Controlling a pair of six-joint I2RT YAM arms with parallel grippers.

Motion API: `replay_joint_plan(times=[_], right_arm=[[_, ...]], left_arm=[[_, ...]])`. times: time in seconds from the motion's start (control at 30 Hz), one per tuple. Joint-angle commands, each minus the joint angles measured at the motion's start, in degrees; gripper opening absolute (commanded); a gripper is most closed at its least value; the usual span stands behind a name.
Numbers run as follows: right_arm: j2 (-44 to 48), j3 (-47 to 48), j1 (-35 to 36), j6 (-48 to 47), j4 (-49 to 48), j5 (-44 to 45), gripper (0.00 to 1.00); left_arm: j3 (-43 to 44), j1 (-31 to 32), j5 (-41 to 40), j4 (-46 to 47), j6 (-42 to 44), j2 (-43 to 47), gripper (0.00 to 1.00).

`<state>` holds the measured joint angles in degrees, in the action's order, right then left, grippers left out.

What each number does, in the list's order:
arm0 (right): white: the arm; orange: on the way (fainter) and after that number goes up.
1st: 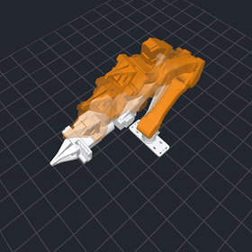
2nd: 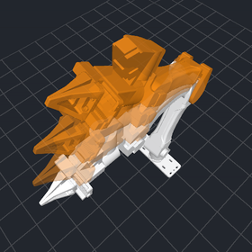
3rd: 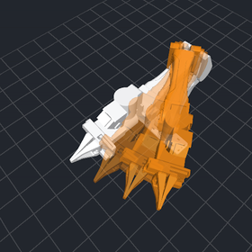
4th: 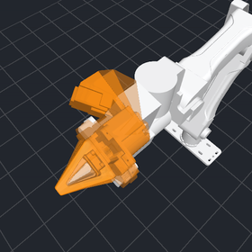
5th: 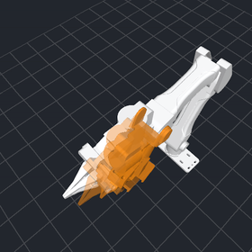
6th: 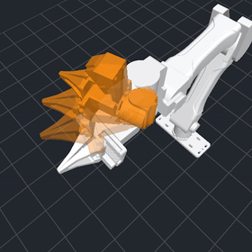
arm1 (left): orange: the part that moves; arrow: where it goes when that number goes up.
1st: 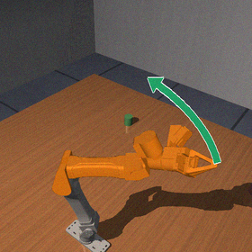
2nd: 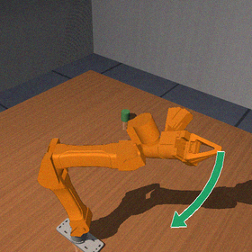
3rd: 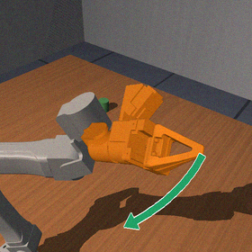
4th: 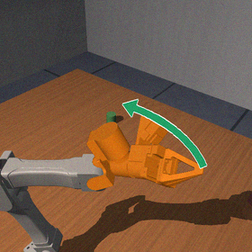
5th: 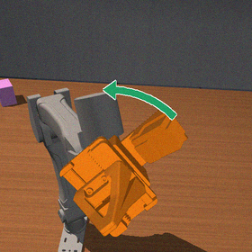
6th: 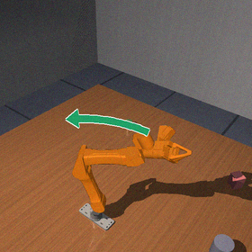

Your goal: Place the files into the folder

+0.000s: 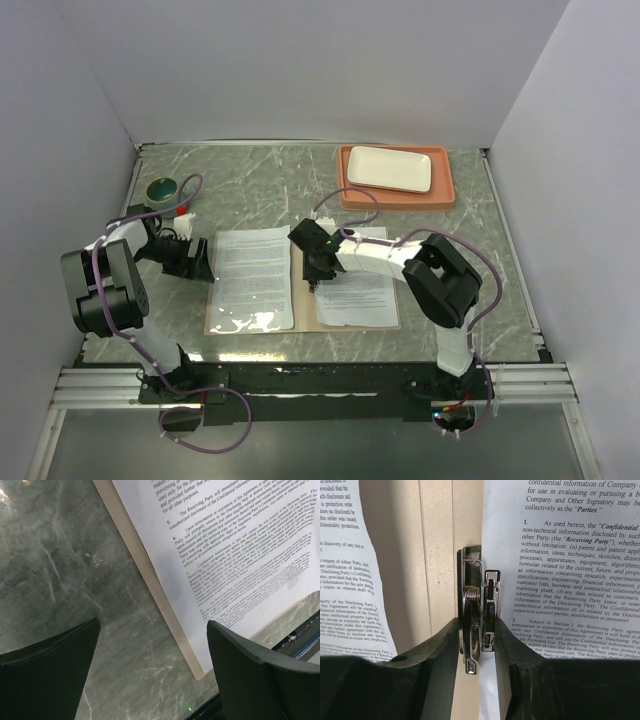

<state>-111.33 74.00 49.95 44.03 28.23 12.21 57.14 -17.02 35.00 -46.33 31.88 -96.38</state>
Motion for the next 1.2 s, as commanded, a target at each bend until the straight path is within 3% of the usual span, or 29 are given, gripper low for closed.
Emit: replay_joint_plan(times=[0.0,0.87,1.17], right_arm=[[-4.16,-8.51,-2.14,2.20,-1.59,-6.75,0.01],[-4.51,-21.26,-5.22,5.36,-15.13,-14.31,0.00],[-4.78,-21.79,-5.22,5.45,-15.31,-14.32,0.00]], left_arm=[[2.00,0.05,2.78,-0.52,0.46,-1.18,0.96],[1.13,2.69,4.55,2.73,-2.17,-6.01,0.96],[1.30,4.09,5.51,2.65,-2.79,-6.37,0.96]])
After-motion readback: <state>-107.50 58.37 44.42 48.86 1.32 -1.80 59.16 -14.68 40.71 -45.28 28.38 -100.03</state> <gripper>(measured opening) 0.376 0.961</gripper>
